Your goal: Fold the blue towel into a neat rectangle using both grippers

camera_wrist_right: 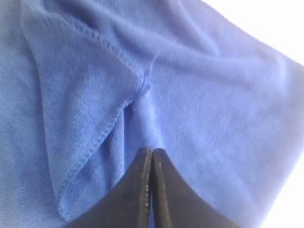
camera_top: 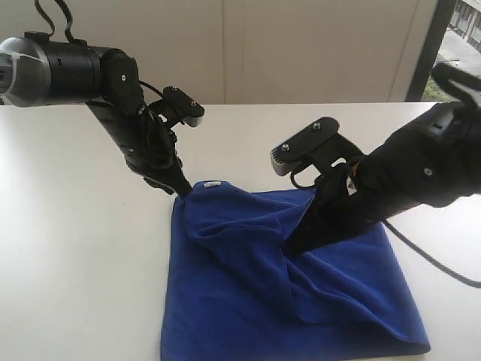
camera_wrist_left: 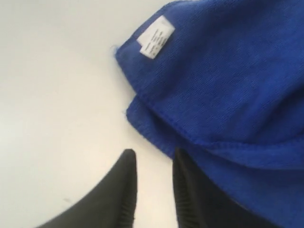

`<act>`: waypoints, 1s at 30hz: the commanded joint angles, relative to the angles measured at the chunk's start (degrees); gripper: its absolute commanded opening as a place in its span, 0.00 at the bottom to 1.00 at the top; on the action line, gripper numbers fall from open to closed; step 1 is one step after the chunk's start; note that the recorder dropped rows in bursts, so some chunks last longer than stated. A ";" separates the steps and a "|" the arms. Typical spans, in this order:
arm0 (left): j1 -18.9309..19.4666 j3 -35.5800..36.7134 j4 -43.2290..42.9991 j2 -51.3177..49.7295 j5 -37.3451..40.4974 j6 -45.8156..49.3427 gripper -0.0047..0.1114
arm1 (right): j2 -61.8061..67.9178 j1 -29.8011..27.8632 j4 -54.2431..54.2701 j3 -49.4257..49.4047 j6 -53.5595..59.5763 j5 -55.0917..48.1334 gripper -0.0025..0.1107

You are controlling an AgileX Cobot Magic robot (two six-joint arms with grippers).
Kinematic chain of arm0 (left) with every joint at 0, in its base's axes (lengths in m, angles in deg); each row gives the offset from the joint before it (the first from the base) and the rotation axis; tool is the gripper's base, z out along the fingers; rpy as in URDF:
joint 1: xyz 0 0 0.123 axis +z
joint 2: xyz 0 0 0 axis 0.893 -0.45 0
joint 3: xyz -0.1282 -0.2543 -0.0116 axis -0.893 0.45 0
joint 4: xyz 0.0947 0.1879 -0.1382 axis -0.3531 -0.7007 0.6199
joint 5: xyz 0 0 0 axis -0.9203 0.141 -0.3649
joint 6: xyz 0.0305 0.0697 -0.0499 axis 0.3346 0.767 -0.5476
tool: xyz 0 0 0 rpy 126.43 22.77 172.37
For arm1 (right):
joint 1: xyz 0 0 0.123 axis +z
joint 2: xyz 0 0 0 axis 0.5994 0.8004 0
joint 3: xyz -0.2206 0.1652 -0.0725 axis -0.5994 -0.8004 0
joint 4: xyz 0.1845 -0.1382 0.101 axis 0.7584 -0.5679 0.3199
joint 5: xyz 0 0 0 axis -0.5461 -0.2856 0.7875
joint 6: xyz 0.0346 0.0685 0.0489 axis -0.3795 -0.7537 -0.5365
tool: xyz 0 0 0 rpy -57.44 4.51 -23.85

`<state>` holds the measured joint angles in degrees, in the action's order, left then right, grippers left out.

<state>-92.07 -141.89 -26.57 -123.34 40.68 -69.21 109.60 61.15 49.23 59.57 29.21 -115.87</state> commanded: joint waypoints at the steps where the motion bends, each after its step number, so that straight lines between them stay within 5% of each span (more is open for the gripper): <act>1: 0.15 -0.14 -5.78 -0.59 0.75 -1.00 0.13 | -3.40 -0.36 5.83 0.00 8.40 1.58 0.12; 4: 0.15 -0.14 -4.89 -2.19 -4.23 -1.16 0.04 | -2.53 -0.36 19.20 0.56 24.02 1.12 0.17; 9: 0.15 -0.14 1.30 -4.81 -6.59 0.41 0.04 | 1.73 -0.36 20.48 4.83 28.62 -2.18 0.21; 14: 3.07 -0.14 15.66 -6.14 -6.19 10.90 0.04 | 7.09 -0.36 21.16 8.33 36.81 -2.07 0.48; 19: 6.95 -0.14 28.44 -6.14 -3.86 22.10 0.04 | 12.69 2.33 21.28 8.71 42.58 1.31 0.48; 23: 6.95 -0.14 28.44 -6.81 -3.86 22.92 0.04 | 14.25 3.69 21.28 8.75 43.34 6.50 0.48; 30: 6.95 -0.14 28.49 -9.69 -3.82 22.92 0.04 | 14.25 1.81 20.81 12.25 33.66 0.89 0.48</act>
<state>-85.15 -141.89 1.13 -132.73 35.77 -46.71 123.91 64.12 70.37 70.64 64.67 -113.06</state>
